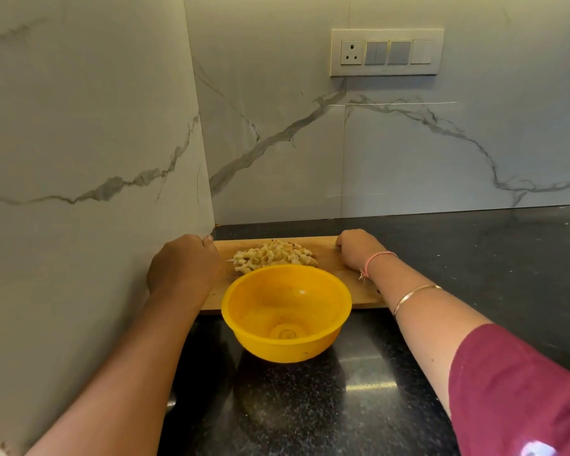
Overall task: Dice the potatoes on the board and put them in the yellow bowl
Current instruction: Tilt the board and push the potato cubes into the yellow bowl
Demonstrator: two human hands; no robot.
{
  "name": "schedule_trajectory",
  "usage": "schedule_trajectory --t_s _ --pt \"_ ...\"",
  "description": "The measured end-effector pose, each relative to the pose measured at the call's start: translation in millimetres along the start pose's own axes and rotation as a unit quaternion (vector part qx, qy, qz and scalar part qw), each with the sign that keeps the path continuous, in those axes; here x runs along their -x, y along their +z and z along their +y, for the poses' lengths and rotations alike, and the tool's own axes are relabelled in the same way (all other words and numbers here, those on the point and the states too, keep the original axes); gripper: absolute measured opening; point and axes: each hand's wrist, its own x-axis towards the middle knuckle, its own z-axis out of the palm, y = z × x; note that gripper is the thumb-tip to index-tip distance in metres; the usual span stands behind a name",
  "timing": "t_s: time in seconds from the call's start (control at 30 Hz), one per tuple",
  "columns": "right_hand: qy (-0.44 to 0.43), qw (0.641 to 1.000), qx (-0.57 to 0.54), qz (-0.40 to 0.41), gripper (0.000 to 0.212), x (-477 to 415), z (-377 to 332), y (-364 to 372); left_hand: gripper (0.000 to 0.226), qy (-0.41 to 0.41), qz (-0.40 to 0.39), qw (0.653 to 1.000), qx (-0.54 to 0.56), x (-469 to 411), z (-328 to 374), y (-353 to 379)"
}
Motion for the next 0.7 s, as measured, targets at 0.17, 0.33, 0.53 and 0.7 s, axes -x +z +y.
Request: schedule_trajectory --t_s 0.17,0.33,0.53,0.7 --pt "-0.012 0.999 0.033 0.019 0.031 13 4 -7 0.043 -0.009 -0.050 0.999 -0.014 2 -1 3" --pt "-0.025 0.996 0.075 0.029 0.026 35 4 -14 0.039 -0.012 -0.098 0.995 -0.027 1 -4 8" --pt "-0.036 0.996 0.067 0.041 0.025 50 3 -12 0.040 -0.042 -0.157 0.986 -0.045 9 -2 3" --pt "0.007 0.990 -0.127 0.060 0.035 52 9 -12 0.055 -0.067 -0.259 0.962 -0.045 5 5 7"
